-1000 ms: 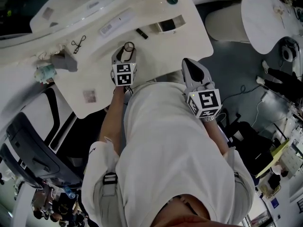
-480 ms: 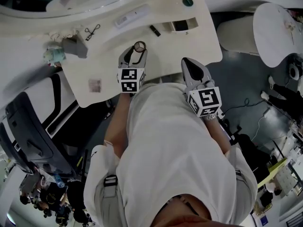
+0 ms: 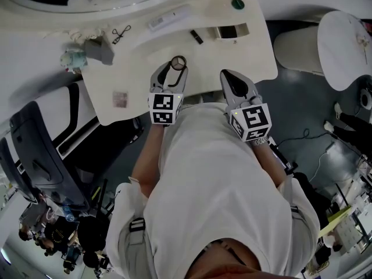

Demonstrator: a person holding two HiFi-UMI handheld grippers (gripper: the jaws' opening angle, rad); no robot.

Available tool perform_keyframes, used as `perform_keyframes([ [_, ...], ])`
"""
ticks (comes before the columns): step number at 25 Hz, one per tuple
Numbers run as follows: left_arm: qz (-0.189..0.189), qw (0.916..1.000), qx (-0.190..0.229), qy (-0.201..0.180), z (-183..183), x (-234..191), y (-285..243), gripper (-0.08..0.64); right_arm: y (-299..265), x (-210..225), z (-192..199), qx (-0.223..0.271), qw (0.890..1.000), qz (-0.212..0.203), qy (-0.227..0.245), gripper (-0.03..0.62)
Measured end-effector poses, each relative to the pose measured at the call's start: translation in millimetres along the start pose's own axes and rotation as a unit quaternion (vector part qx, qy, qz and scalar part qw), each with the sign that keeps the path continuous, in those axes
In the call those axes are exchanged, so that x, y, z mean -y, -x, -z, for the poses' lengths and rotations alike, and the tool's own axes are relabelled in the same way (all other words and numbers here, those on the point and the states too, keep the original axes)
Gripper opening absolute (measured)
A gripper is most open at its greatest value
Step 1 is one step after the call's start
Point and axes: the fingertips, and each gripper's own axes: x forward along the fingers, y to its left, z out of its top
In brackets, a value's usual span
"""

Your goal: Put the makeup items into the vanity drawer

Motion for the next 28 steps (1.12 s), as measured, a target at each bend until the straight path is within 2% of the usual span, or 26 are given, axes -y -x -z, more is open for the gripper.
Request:
perform_keyframes([
  [7,-0.019,0.9996,0.021,-0.002,-25.0,22.6,3.3,0.212,6.7,14.5,-1.5,0.007,1.0,-0.028,0.002,0.008],
  [14,-0.032,0.9992,0.023,0.008,-37.5,57.3,-8.9,0.212,19.6,49.4,-6.7,0.011,0.999,-0.046,0.007,0.008],
  [22,-0.027,0.9994,0.02,0.004,-51.6,101.2,-40.5,0.212,40.5,101.4,-7.4,0.014,0.999,-0.04,0.003,0.008],
  [28,-0.009,0.9997,0.021,-0.004,-65.2,132.3,-75.0,0.212,61.6,148.7,-8.2,0.019,1.0,-0.011,0.0,0.008],
])
